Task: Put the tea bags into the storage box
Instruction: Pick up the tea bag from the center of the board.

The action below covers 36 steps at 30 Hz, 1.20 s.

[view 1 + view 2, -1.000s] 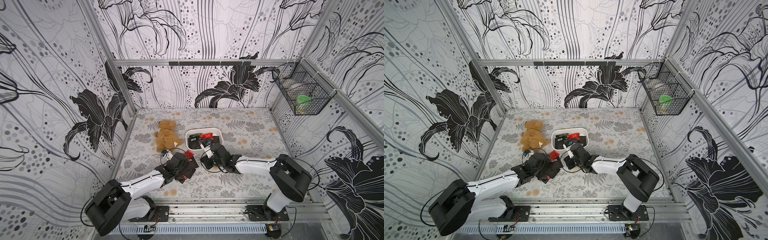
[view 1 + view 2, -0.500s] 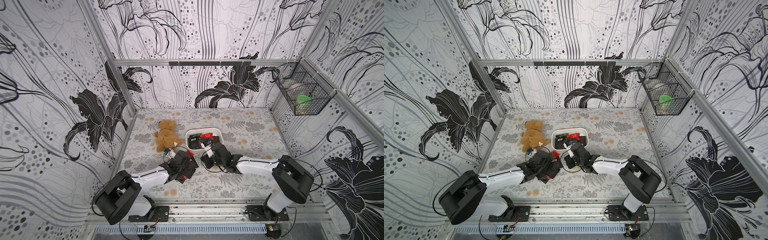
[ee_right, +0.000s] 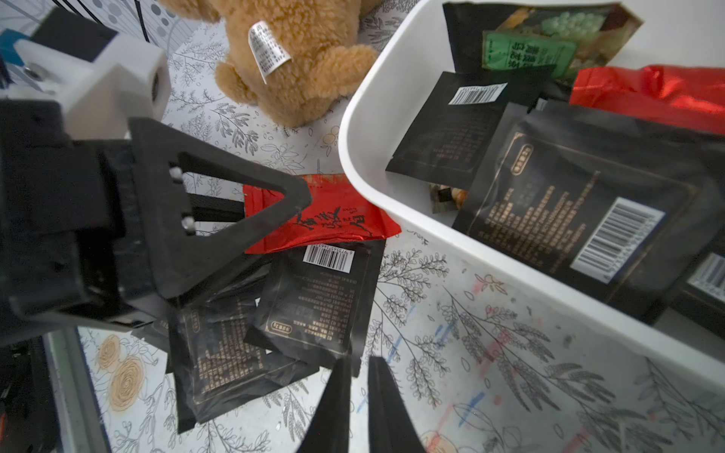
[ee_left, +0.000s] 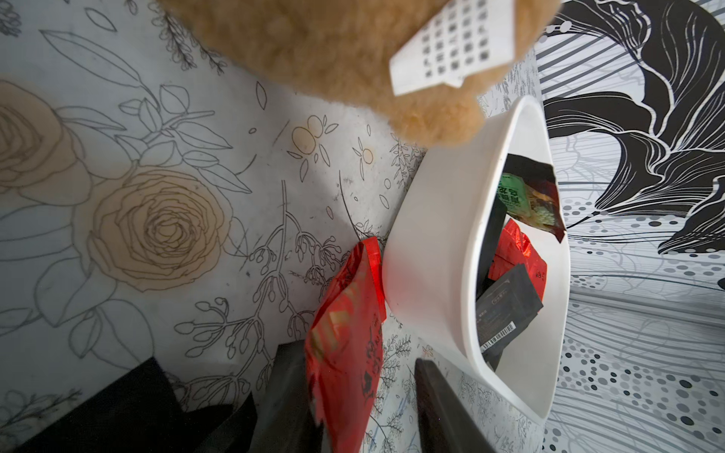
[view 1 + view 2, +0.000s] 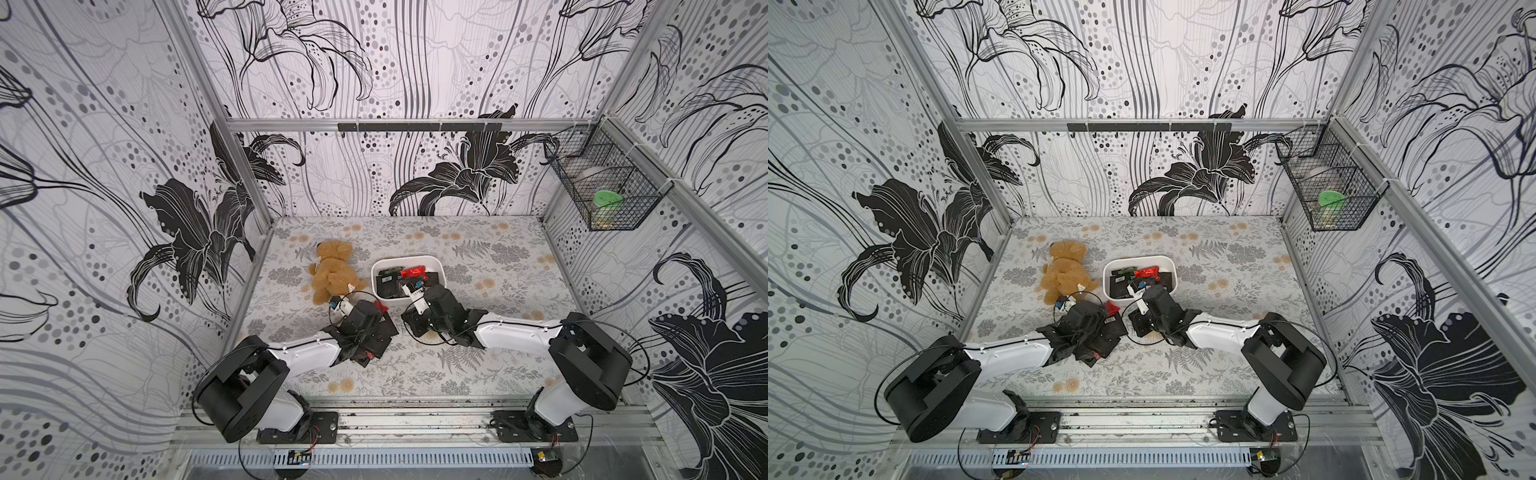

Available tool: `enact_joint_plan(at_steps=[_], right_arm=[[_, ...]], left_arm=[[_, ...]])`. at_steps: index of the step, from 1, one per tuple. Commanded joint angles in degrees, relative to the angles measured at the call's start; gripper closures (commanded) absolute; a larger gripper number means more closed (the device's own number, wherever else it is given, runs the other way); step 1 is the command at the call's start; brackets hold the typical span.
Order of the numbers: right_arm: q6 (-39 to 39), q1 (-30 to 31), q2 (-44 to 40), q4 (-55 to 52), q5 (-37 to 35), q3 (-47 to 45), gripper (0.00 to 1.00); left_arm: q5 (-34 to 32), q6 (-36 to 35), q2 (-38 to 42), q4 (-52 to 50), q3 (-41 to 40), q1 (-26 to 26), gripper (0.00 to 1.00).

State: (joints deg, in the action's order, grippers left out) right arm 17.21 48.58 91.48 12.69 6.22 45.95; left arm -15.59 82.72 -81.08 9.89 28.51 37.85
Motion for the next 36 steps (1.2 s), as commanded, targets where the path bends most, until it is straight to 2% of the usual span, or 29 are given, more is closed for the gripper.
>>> enact_joint_plan(at_steps=[1, 10, 19, 23, 28, 33, 36], right_arm=[[-0.86, 0.12, -1.26, -0.27, -0.80, -0.78, 0.85], [-1.00, 0.12, -1.84, -0.76, -2.19, -0.90, 0.85], [-1.33, 0.13, -3.99, 0.37, -3.23, -2.33, 0.84], [-1.54, 0.11, -5.04, 0.43, -3.66, -2.91, 0.84], [-0.87, 0.11, -7.19, 1.31, -6.60, -4.44, 0.84], [1.17, 0.12, -11.94, 2.16, -15.10, -7.80, 0.80], [2.89, -0.02, -14.87, 2.33, -19.90, -9.97, 0.74]], left_arm=[[0.56, 0.01, -1.25, 2.41, 1.52, -0.38, 0.61], [1.00, -0.60, -1.22, -0.05, 2.19, -1.00, 0.76], [-0.82, -2.17, 5.75, -10.44, 3.03, -1.37, 1.00], [-0.54, -2.94, 11.21, -15.16, 2.67, -1.39, 1.00], [1.33, -7.15, 16.87, -21.26, 4.20, -1.35, 1.00], [-2.96, -12.64, 20.71, -31.06, 9.82, -1.36, 1.00], [-4.23, -15.97, 21.09, -31.74, 13.52, -1.35, 1.00]])
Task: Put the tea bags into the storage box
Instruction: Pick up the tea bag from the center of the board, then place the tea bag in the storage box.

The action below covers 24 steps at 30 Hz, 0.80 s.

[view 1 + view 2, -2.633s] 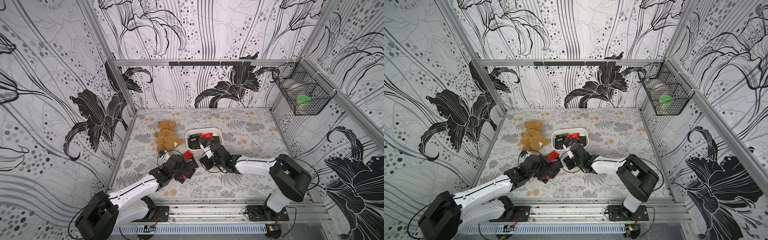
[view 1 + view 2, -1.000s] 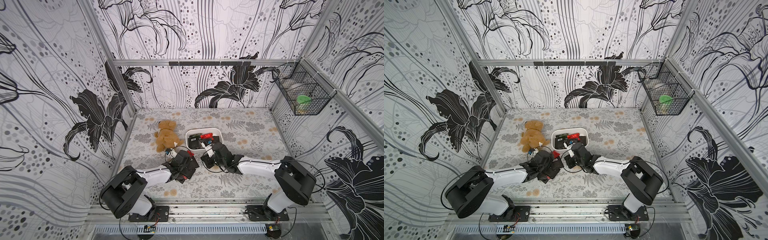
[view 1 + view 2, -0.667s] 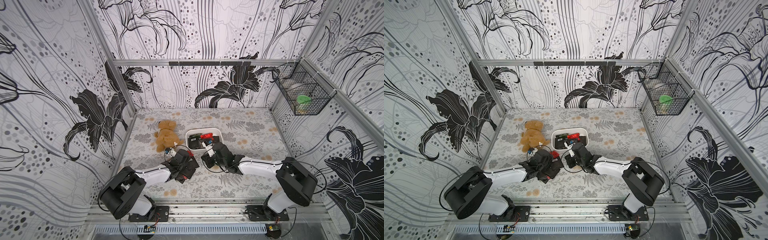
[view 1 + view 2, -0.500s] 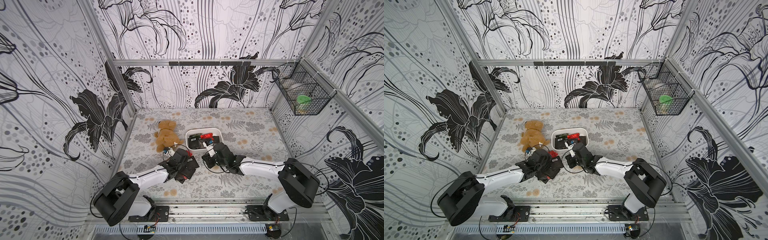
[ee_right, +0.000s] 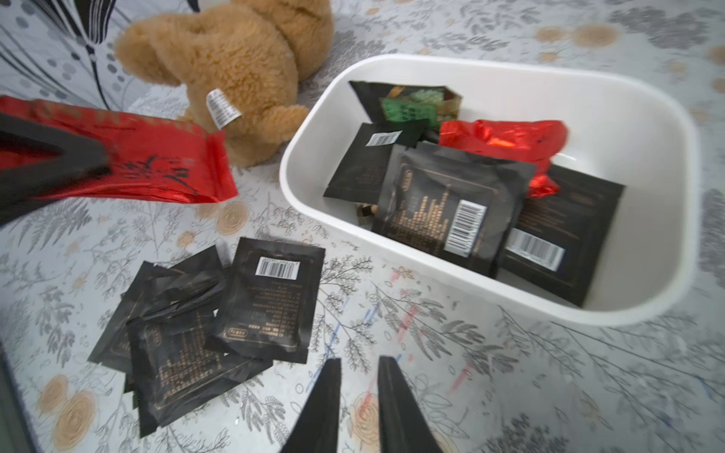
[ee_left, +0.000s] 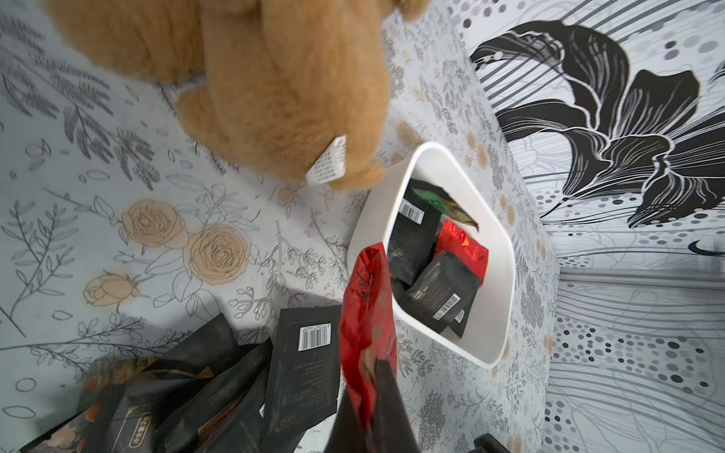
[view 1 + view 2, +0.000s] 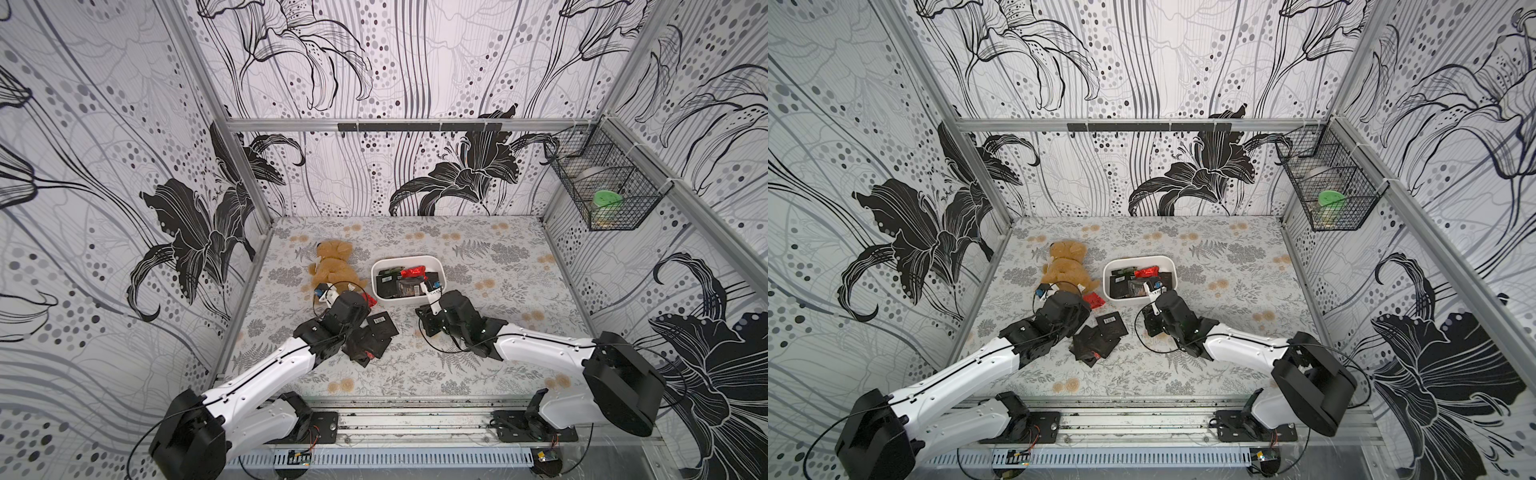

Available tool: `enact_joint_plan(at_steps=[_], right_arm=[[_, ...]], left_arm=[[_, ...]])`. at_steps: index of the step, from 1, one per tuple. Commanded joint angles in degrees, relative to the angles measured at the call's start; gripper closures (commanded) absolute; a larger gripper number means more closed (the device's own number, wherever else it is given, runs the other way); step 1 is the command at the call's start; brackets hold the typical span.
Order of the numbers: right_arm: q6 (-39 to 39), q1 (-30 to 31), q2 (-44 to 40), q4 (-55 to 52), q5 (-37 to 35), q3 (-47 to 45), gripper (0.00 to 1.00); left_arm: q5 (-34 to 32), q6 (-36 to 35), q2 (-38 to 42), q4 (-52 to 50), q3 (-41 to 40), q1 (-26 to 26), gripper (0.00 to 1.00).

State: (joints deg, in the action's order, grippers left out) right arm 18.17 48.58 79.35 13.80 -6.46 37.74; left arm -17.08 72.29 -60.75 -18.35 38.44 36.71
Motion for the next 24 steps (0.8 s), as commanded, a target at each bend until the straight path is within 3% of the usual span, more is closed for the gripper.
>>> enact_joint_plan(at_steps=[1, 5, 11, 17, 22, 24], right_arm=[[2.34, -0.13, -3.41, 1.18, -8.39, -2.23, 0.73], [5.02, -3.55, -5.20, 0.74, -8.37, -3.80, 0.70], [10.79, -16.11, -6.92, 4.24, 5.54, -8.17, 0.68], [11.00, -17.59, -7.89, 5.89, 7.16, -9.46, 0.65], [10.40, -17.61, -8.25, 6.28, 7.83, -9.60, 0.63], [10.27, -17.56, -8.25, 6.72, 8.50, -9.61, 0.62]], left_arm=[[-2.34, -6.85, 0.52, -2.66, 4.48, -0.19, 1.00], [2.16, -11.74, -4.24, 4.16, 9.01, -0.23, 1.00], [6.27, -17.65, -20.18, 8.12, 21.50, 2.02, 1.00], [8.56, -22.11, -36.37, 6.08, 35.82, 3.83, 1.00], [8.27, -23.73, -44.21, 2.44, 42.79, 3.85, 1.00], [6.11, -23.93, -45.36, 0.28, 44.13, 3.73, 0.90]])
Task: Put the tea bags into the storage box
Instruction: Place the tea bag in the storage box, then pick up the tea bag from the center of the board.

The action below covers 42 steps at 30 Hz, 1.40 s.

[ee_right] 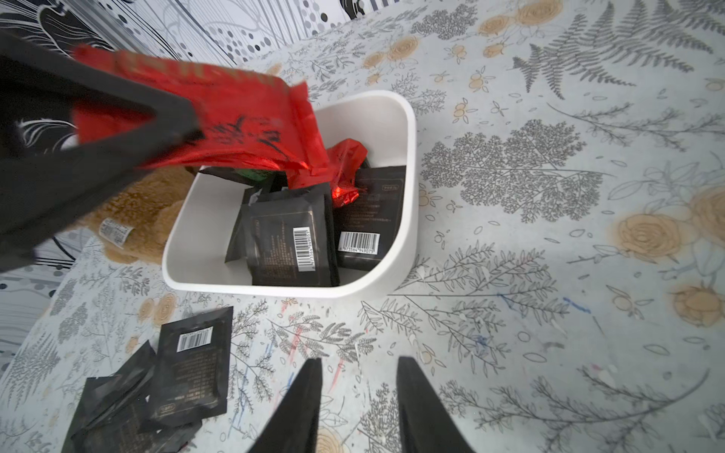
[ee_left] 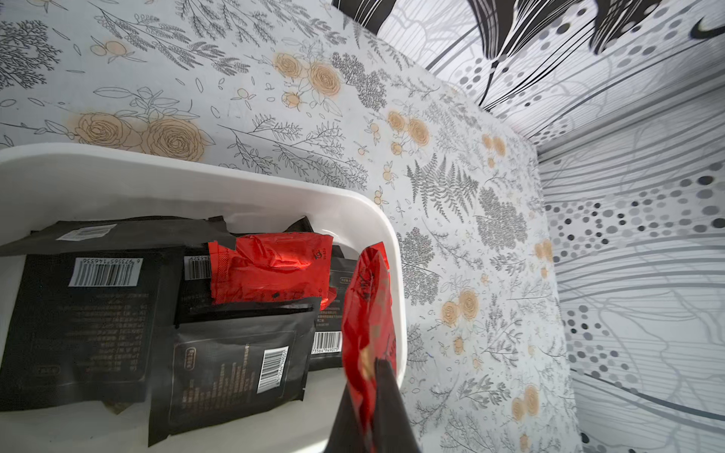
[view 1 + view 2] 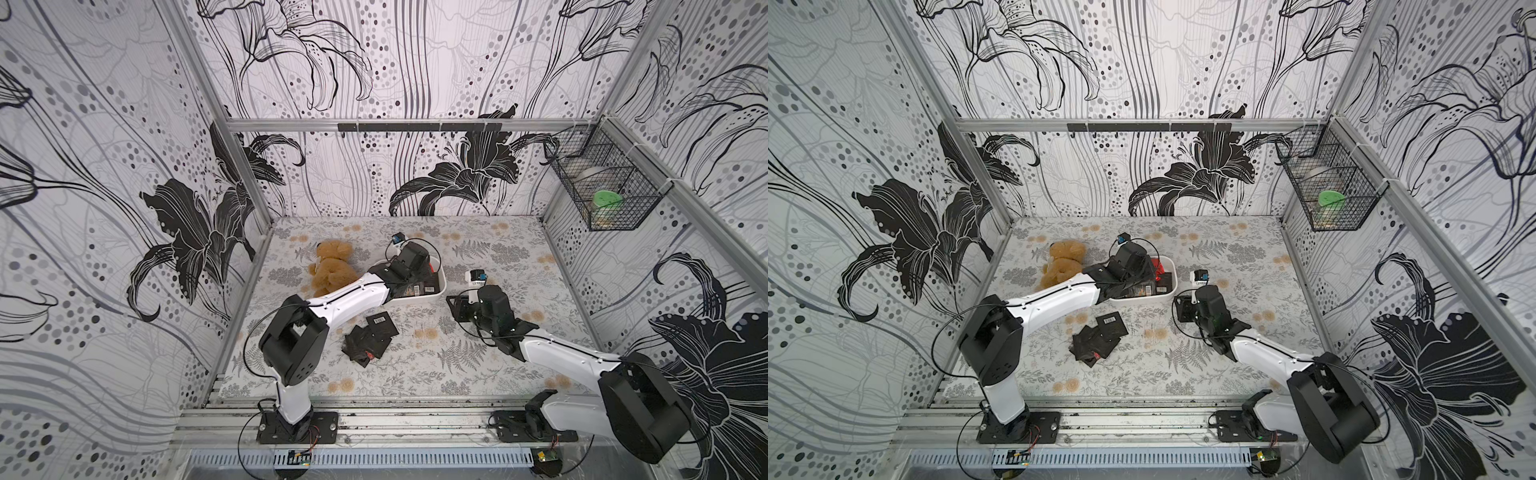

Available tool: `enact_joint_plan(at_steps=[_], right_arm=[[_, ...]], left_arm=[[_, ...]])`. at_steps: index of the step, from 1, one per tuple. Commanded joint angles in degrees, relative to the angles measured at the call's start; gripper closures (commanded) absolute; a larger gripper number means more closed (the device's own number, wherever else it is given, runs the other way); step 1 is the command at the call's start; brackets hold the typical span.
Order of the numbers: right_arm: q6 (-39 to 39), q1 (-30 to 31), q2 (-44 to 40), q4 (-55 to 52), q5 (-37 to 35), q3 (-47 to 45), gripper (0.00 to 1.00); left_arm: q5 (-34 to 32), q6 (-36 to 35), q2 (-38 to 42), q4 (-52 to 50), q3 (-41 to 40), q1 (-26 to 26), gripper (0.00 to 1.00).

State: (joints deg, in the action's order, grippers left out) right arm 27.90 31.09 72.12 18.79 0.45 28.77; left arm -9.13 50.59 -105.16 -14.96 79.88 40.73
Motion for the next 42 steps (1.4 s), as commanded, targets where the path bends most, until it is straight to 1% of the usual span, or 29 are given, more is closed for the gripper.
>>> enact_joint_plan(at_steps=[1, 3, 4, 5, 6, 8, 10, 14, 17, 21, 24, 28, 30, 33, 39, 42], right_arm=[[0.42, -0.07, -0.93, 2.09, 2.20, -0.67, 0.62], [0.14, -0.09, -0.54, 2.27, 3.02, -0.56, 0.62], [0.01, -0.07, -0.28, 2.38, 3.31, -0.35, 0.62], [-0.05, -0.07, 0.01, 2.55, 3.73, -0.27, 0.62], [-0.21, -0.14, 0.19, 2.77, 4.21, -0.22, 0.62], [-0.25, -0.12, 0.64, 3.23, 5.19, -0.13, 0.62], [-0.54, -0.07, 0.91, 3.41, 6.02, 0.04, 0.63], [-1.18, -0.08, 1.09, 4.35, 7.97, -0.01, 0.63], [-1.48, -0.06, 2.11, 5.51, 10.73, 0.20, 0.63], [-2.47, 1.23, 4.25, 6.13, 13.88, 1.45, 0.64], [-4.09, 4.62, 6.95, 5.43, 14.52, 3.74, 0.65], [-8.63, 11.73, 11.53, 1.49, 12.43, 8.85, 0.67], [-10.15, 14.48, 14.52, -0.31, 12.87, 11.85, 0.69], [-11.17, 16.20, 19.41, -2.94, 15.69, 15.84, 0.73], [-12.57, 17.77, 27.13, -9.14, 16.31, 22.40, 0.80], [-12.97, 18.12, 29.11, -11.08, 16.04, 24.21, 0.82]], left_arm=[[-4.21, -2.18, -1.09, -4.38, 3.07, -0.28, 0.79], [-6.56, -2.41, -0.72, -6.29, 3.01, -0.25, 0.77], [-8.39, -2.43, -0.39, -7.62, 2.94, -0.32, 0.66], [-10.74, -2.14, 0.16, -9.17, 3.09, -0.33, 0.51], [-12.52, -1.91, 0.94, -10.30, 2.94, -0.33, 0.47], [-15.61, -1.30, 2.82, -12.28, 2.04, -0.39, 0.46], [-17.55, -0.22, 5.84, -12.10, -0.41, -0.39, 0.42], [-17.85, 1.59, 12.66, -9.44, -7.20, -0.65, 0.40], [-17.58, 3.37, 18.20, -7.78, -12.86, -0.65, 0.37], [-15.02, 6.32, 26.38, -3.61, -22.53, -0.88, 0.34], [-12.57, 9.17, 32.24, -0.22, -30.54, -1.27, 0.34], [-8.51, 13.85, 38.10, 4.82, -40.31, -2.08, 0.33], [-6.07, 14.41, 39.28, 7.45, -43.95, -2.49, 0.33], [-4.99, 13.97, 39.17, 9.18, -46.68, -2.72, 0.34], [-4.97, 10.99, 34.95, 8.26, -46.69, -3.62, 0.42], [-3.40, 9.10, 32.75, 8.56, -46.32, -4.68, 0.42]])
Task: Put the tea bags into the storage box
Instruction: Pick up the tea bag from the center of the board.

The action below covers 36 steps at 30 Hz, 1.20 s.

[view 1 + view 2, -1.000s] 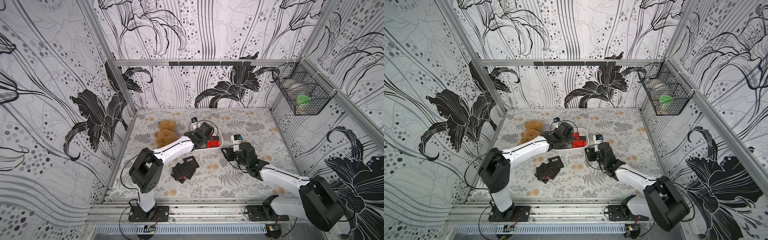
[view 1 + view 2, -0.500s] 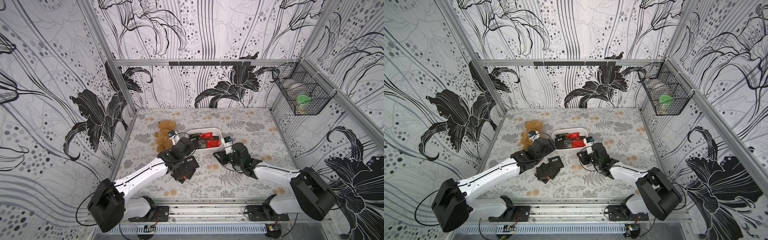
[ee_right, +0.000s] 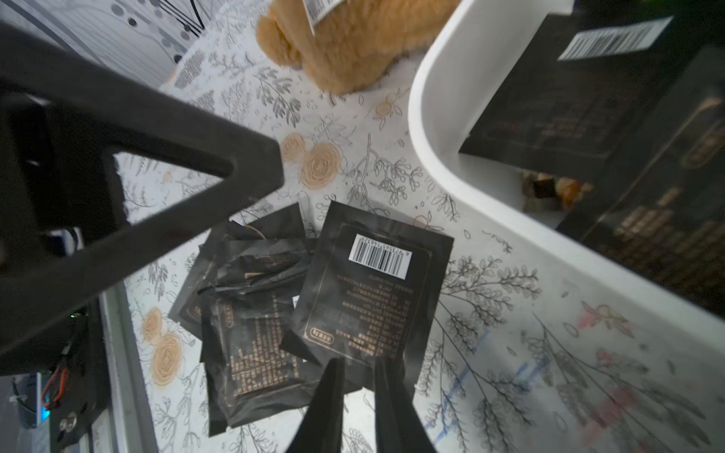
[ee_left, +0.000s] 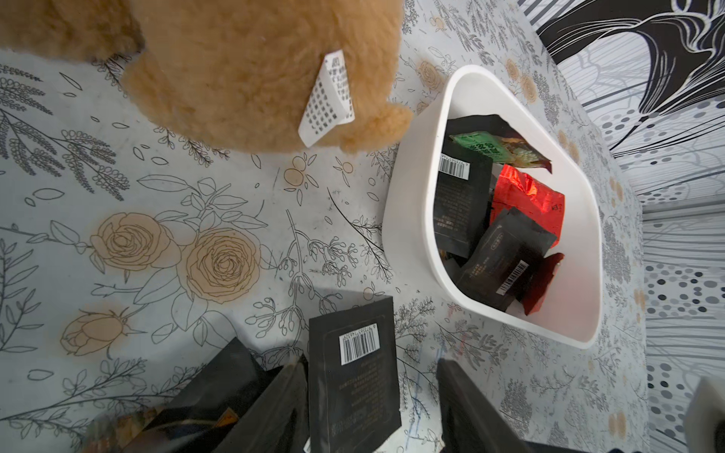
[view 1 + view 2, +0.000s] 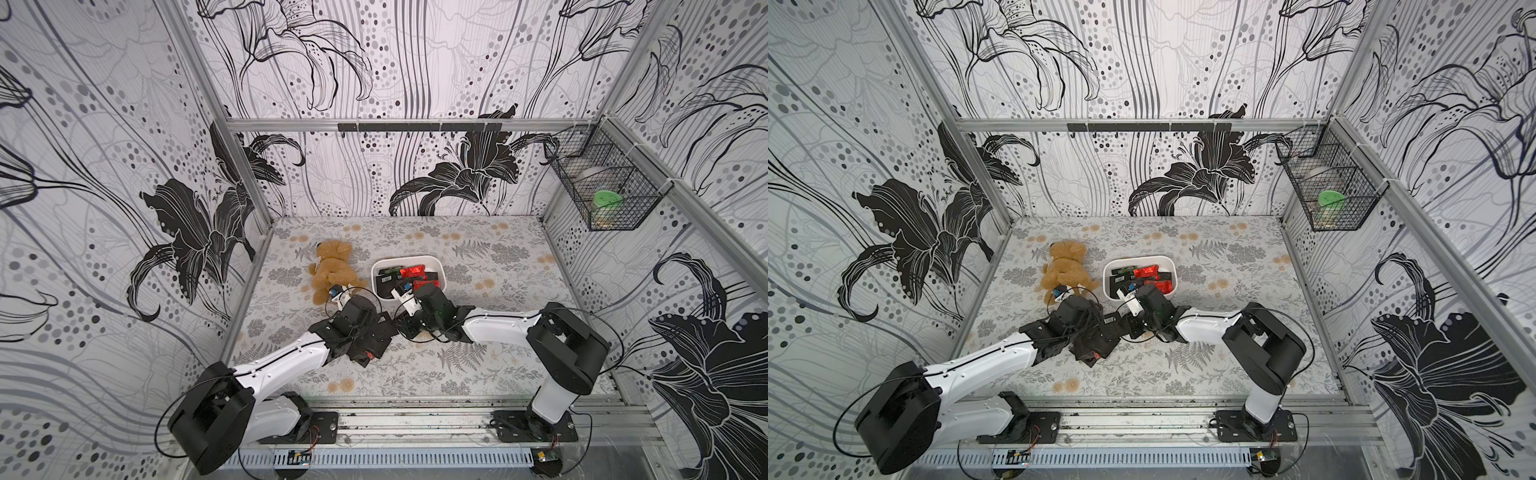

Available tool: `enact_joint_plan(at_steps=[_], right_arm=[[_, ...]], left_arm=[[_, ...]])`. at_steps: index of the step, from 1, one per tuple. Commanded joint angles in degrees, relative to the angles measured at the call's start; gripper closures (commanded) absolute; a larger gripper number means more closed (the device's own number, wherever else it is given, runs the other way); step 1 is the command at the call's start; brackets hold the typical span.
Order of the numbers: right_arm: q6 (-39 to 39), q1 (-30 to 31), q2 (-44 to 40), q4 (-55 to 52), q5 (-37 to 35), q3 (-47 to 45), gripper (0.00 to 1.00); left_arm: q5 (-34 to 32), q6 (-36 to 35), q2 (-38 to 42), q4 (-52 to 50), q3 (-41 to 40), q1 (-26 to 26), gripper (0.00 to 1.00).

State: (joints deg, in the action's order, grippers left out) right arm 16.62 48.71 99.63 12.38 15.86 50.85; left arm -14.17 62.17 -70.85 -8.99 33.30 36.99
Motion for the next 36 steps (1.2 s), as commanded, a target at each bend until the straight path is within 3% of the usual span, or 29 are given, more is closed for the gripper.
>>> enact_joint_plan(at_steps=[1, 12, 36], right_arm=[[-1.76, 0.51, 2.06, -5.15, 0.51, 2.54, 0.82], [-2.01, 0.60, 5.65, -8.79, -0.48, 5.69, 0.86], [-1.37, 0.69, 9.70, -13.41, -2.59, 9.22, 0.92]], left_arm=[[1.99, -3.22, -2.03, 2.90, 0.20, -1.19, 0.43], [4.72, -8.17, -6.24, 8.38, -1.99, -4.03, 0.52], [11.91, -11.71, -11.53, 16.85, -3.62, -5.43, 0.59]])
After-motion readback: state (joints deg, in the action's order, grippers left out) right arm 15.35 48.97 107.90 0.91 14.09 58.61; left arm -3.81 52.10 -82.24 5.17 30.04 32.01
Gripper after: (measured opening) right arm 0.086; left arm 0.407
